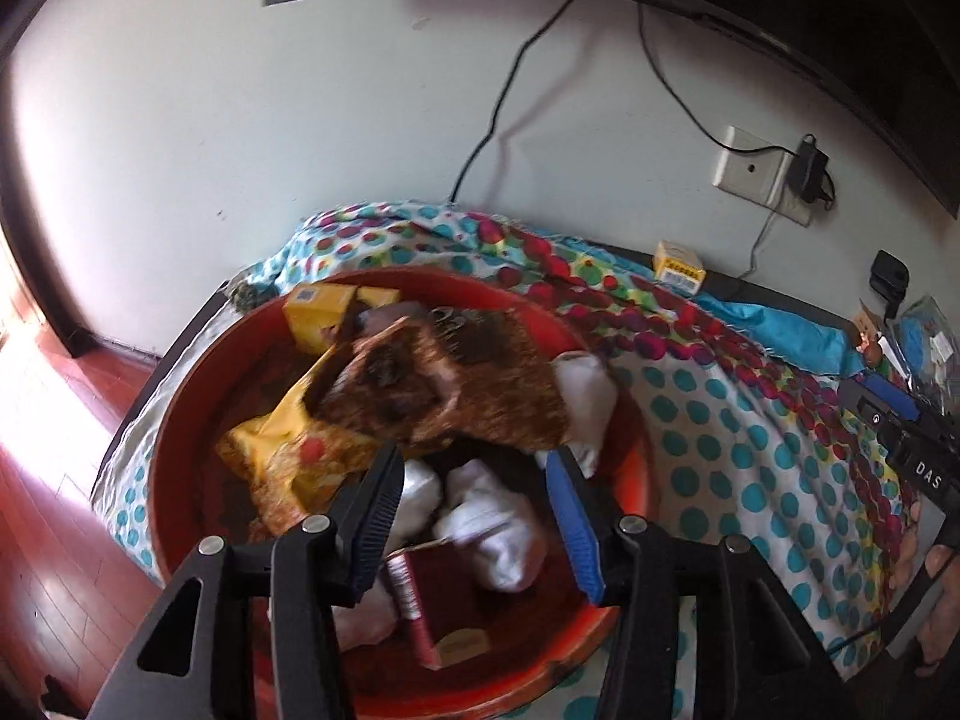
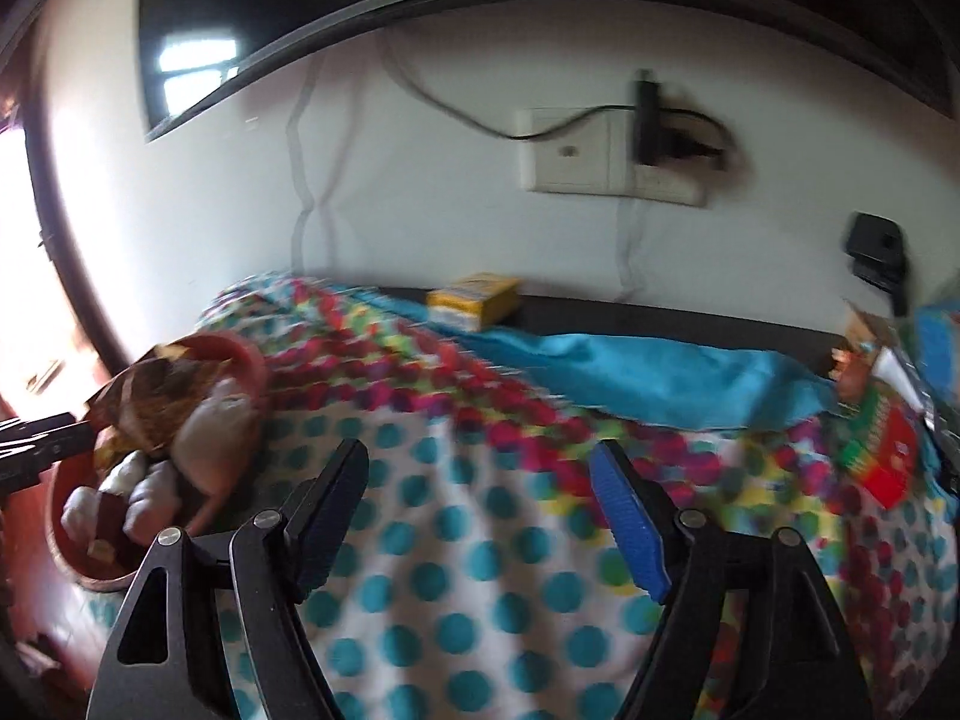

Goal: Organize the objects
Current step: 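Grasp the yellow box with the left gripper while the right grasps the red-green box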

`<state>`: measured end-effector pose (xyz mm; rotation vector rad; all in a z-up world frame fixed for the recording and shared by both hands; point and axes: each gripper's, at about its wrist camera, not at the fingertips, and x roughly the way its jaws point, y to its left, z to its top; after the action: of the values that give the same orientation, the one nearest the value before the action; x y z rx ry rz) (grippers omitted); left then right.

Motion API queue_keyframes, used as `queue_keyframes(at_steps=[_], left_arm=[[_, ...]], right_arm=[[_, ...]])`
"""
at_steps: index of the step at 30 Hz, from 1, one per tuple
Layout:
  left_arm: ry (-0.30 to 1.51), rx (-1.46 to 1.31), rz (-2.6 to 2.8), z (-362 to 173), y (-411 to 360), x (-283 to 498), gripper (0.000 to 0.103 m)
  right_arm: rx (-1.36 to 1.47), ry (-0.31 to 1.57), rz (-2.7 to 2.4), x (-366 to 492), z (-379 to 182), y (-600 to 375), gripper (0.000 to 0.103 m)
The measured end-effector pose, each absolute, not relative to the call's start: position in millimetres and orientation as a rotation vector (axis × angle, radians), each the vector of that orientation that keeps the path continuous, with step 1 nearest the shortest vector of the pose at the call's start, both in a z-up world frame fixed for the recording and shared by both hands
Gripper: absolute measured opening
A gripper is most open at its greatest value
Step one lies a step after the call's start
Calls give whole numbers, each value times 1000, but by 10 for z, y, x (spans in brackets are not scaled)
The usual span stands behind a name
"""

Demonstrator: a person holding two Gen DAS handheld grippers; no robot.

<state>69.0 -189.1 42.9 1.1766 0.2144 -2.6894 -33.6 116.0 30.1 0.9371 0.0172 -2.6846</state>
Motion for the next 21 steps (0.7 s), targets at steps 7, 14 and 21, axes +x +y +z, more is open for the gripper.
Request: queue_keyframes(at_steps=[7,14,21], left_arm=[[124,1231,-2826,636,-1246,-128,63],[122,1334,-2801,471,-919,-1098,64],[96,1406,-2775,272,-781,-1631,64]], right_arm=[[1087,-312,-3095,-696,204,2579,101],[1289,-614,-3123,-1122,-107,3225,102],[1390,-598,-3161,-1508,-362,3279,100]])
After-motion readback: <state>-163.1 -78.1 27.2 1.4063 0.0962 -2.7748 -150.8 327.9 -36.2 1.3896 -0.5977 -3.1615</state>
